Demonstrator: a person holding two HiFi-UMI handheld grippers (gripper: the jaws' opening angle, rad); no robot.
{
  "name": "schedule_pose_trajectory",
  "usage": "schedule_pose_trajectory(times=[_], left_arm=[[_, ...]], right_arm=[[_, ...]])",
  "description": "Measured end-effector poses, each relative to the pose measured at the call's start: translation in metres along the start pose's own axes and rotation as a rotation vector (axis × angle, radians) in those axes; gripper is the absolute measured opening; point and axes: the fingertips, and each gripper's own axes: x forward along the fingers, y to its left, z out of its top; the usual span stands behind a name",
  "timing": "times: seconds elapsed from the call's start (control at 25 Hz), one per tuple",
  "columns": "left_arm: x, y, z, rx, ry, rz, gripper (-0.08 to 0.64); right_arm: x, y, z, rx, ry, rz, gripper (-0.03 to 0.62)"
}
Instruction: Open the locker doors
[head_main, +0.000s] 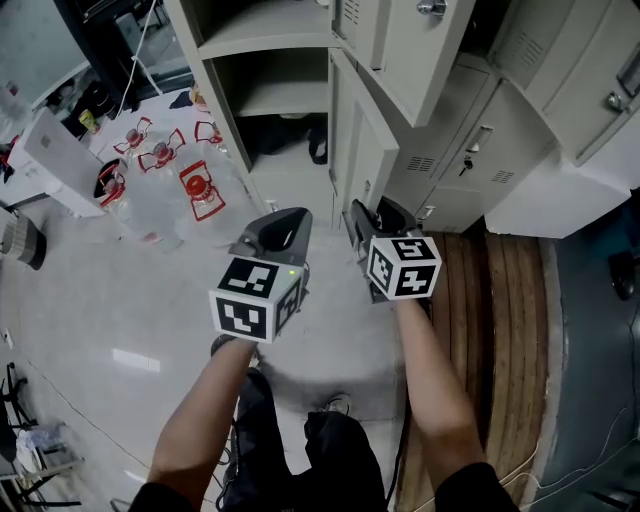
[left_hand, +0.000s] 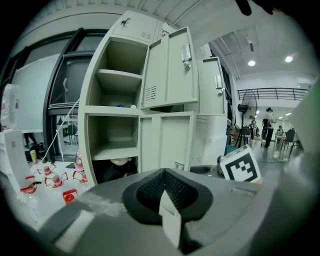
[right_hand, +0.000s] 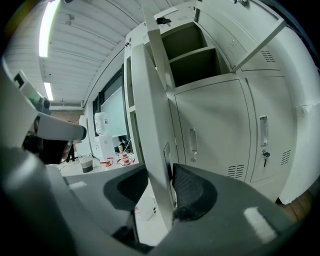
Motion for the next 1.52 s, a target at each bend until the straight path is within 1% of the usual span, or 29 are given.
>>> schedule_pose_trajectory(times=[0.16,0.32,0.44,0.64,0.72,0.8,0.88,0.96,1.08,1.24,1.36,1.52], left_arm=[[0.0,-0.012,0.017,0.013,-0.009,-0.005,0.005],[-0.008,-0.028,0.04,0.039,-0.011,-0.009,0.005],[-0.021,-0.04,0.056,0.052,0.008,-0.016,0.005],[-0.05,-0.047,0.075,0.058,0.031,0.0,0.005],[-0.062,-0.052,0.085,0.079,0.039,0.001,0.005],[-0.075,-0.058,0.099,0.084,0.031,-0.005,0.005],[-0.09,-0.062,0.111,0.069,0.015,-0.012,0.005],[-0.105,-0.062,0.118,0.057,0.011,-0.008,0.005],[-0.127,-0.059,0.124,0.04,0.011,-0.002,0.005],[-0.15,-0.053,0.14,0.045,-0.003,-0.002,0.004],[-0.164,-0.048,0.149,0.04,-0.019,-0.015,0.005],[-0.184,-0.035,0.155,0.033,-0.035,-0.038,0.005]], right_arm=[[-0.013,-0.001,0.007,-0.02,0.022,0.002,0.164],[-0.038,0.005,0.029,-0.021,0.019,0.007,0.164],[-0.058,0.013,0.045,-0.009,0.022,0.014,0.164],[-0.093,0.036,0.08,-0.021,0.027,0.03,0.163],[-0.107,0.046,0.097,-0.016,0.023,0.03,0.162],[-0.122,0.058,0.116,-0.012,0.016,0.03,0.153],[-0.137,0.07,0.132,-0.025,0.013,0.027,0.147],[-0.152,0.083,0.145,-0.029,0.01,0.022,0.136],[-0.173,0.103,0.162,-0.043,0.006,0.025,0.099],[-0.194,0.125,0.18,-0.059,0.005,0.017,0.074],[-0.206,0.138,0.193,-0.063,-0.007,0.001,0.061],[-0.221,0.149,0.208,-0.047,-0.033,-0.031,0.011]])
